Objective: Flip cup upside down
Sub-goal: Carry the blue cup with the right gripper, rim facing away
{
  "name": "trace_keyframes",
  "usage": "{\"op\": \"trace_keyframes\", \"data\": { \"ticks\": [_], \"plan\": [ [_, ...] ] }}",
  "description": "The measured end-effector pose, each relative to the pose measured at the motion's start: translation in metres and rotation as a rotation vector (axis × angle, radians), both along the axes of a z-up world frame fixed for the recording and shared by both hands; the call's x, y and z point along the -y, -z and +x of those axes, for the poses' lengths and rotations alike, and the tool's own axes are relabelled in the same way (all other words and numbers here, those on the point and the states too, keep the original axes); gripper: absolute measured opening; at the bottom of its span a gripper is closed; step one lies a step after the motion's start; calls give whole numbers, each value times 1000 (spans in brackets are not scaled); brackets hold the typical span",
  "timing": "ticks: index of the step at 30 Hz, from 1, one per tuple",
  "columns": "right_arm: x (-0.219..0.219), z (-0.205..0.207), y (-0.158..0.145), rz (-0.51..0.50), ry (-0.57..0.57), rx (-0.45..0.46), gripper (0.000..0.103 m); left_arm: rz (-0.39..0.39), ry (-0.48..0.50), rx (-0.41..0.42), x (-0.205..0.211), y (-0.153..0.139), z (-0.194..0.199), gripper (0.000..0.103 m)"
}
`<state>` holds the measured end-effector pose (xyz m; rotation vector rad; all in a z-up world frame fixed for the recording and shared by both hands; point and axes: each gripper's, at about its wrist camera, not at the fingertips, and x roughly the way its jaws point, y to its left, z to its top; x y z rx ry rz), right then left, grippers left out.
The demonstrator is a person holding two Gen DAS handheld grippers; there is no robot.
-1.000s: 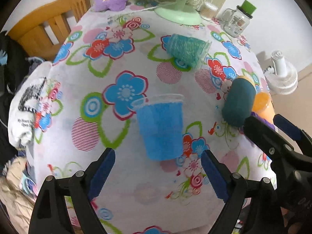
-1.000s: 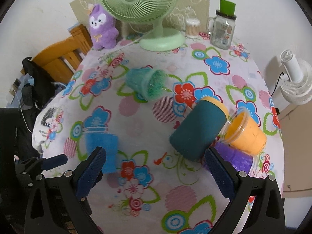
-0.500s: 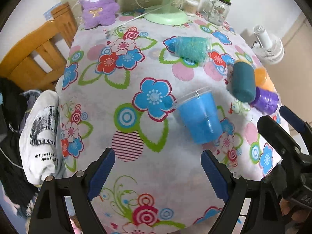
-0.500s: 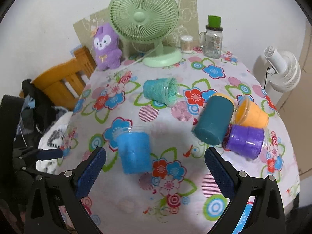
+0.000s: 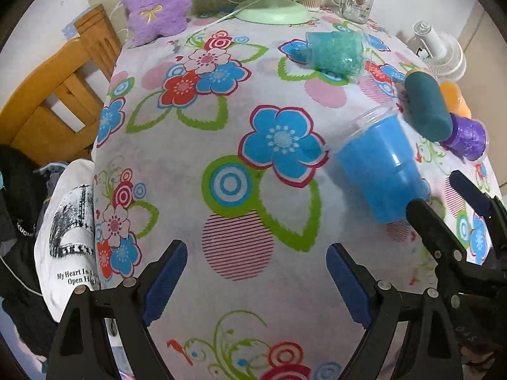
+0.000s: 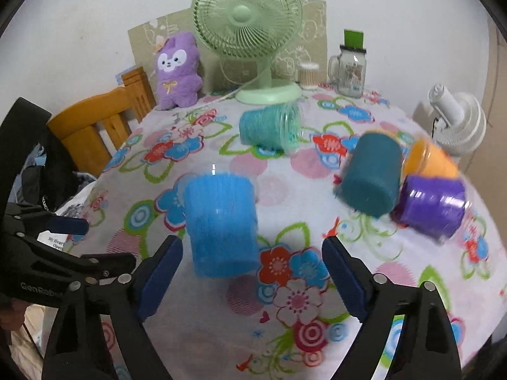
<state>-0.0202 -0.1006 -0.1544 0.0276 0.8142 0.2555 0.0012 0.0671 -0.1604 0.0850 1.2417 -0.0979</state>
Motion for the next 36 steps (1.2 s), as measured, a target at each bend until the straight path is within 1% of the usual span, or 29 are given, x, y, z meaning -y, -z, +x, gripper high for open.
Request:
{"op": "trace_keyframes", "data": {
  "ticks": [2, 5, 7, 10, 12, 13, 16, 18, 20, 25, 29, 33, 36],
  "plan": [
    [-2, -1, 6, 1, 6, 13, 90, 10, 1, 16, -2, 3, 0, 91],
    [-6, -3, 14, -5, 11, 40, 85, 5, 5, 27, -5, 6, 0, 91],
    [-8, -1, 19, 1, 14, 37, 82, 9, 6, 33, -5, 7, -1, 91],
    [-12, 0, 25, 13, 10, 23, 75, 1, 6, 39, -8, 9, -2, 91],
    [-16, 1, 30, 13, -15, 3, 60, -7, 3, 40, -9, 11, -3, 91],
    [-18, 0, 31, 12, -20, -3, 59, -6, 2, 42, -8, 11, -3, 91],
    [-19, -3, 31, 16, -19, 6, 58, -10, -5, 44, -8, 11, -4, 91],
    [-18, -6, 27, -6, -11, 27, 57, -14, -9, 41, -8, 9, -5, 91],
    [-17, -6, 22, -29, -12, 28, 56, -22, -14, 31, -7, 5, -7, 91],
    [-8, -2, -4, -25, -10, -30, 56, -52, -23, -4, -1, -14, -12, 91],
    [-3, 3, -30, -50, -25, -76, 56, -74, -23, -8, 9, -36, -16, 91],
    [3, 10, -47, -42, -48, -153, 56, -90, -33, -12, 16, -50, -19, 91],
    [4, 16, -59, -63, -75, -193, 56, -104, -46, -11, 20, -58, -20, 91]
  ]
}}
